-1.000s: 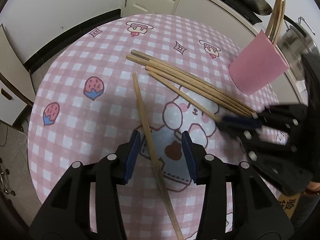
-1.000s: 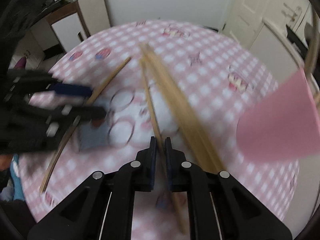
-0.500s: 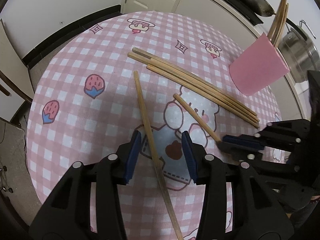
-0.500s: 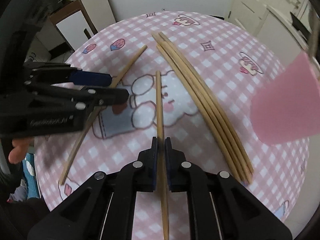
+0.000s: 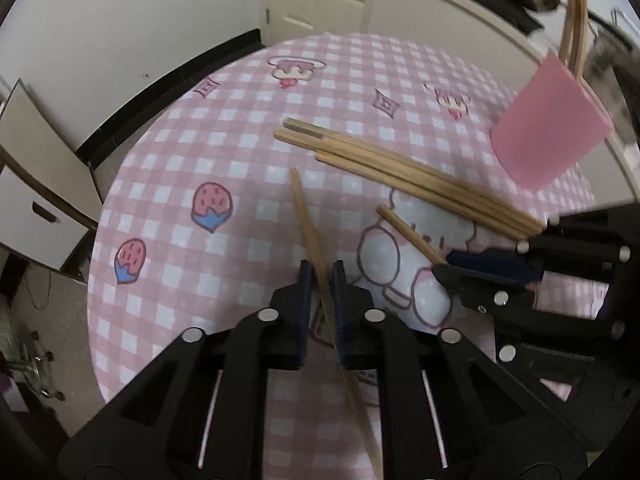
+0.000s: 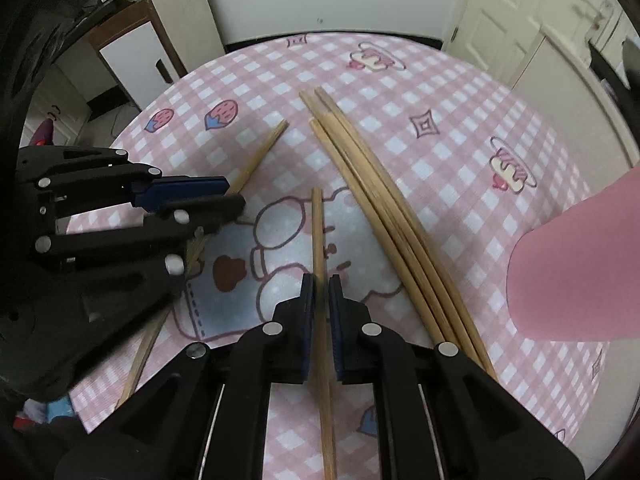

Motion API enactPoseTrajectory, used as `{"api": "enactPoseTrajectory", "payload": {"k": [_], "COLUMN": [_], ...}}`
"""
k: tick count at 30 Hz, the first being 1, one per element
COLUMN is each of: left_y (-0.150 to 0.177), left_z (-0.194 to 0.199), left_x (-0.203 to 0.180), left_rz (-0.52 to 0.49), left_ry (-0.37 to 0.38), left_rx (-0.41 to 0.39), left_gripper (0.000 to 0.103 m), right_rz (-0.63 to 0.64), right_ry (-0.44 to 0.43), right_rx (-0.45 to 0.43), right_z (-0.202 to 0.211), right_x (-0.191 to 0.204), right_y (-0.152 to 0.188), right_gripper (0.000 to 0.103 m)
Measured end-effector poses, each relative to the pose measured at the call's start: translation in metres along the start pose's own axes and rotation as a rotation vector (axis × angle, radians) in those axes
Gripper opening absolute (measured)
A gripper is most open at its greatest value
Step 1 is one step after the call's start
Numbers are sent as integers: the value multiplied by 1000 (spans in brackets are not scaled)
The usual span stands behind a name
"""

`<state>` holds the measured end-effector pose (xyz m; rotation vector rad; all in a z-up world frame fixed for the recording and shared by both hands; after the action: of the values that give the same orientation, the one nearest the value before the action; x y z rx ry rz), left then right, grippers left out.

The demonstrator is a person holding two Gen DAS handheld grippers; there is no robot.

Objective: Organize utensils
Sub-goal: 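Close the left gripper on a chopstick while the right gripper grasps another, then lift both held chopsticks upright and lower them into the pink cup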

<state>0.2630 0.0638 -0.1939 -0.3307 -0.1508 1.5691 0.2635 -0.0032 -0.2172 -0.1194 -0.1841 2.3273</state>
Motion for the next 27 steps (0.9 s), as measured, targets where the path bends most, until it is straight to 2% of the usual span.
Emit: {"api": "enactPoseTrajectory", "payload": {"k": [5, 11, 14, 15, 17, 19, 22, 23, 24, 25, 27], "left_y": [4, 10, 12, 13, 9, 3, 0, 0, 2, 4, 4], "left_z": [19, 84, 115, 124, 123, 109, 80, 68, 61, 53, 43], "left_x": [3, -13, -25, -31, -39, -39, -29, -26, -24, -23, -19], "left_rz": [33, 8, -9, -19, -26, -31, 7, 11, 14, 25, 27], "left_ry": [90, 222, 272, 263, 206, 204, 138, 138, 135, 137, 112], "left_rx": [-107, -324, -399, -414, -388, -299, -200, -157, -126, -100, -92], "left_gripper": [7, 7, 7, 7, 7, 7, 9, 20, 41, 50, 53], "right_rz": [-14, -48, -62, -65, -76, -81, -92, -92, -94, -97, -100], "right_ry": [-4, 1, 5, 9, 10, 19, 6, 4, -2, -9, -20], "right_rx": [-121, -284, -377, -395, -398, -395, -378, -373, -369, -365, -359], "right_z": [17, 63, 92, 99, 104, 105, 100, 98, 95, 93, 86], "right_x": [7, 1, -1, -2, -5, -8, -12, -13, -14, -15, -16], "right_y": [7, 22, 30, 33, 39, 44, 56, 59, 61, 62, 61], "right_gripper": [5, 4, 4, 4, 4, 4, 4, 4, 4, 4, 4]}}
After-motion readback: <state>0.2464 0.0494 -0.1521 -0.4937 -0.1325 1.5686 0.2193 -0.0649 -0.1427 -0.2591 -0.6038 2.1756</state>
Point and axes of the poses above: each gripper's, at about its wrist camera, not at the fingertips, and z roughly against the way its jaws point, x to its left, y to its underside, the point moved 5 cm from there along -z, roughly the way its jaws point, and after that the axes turned 8 degrees about x, right-handed, at the moved point
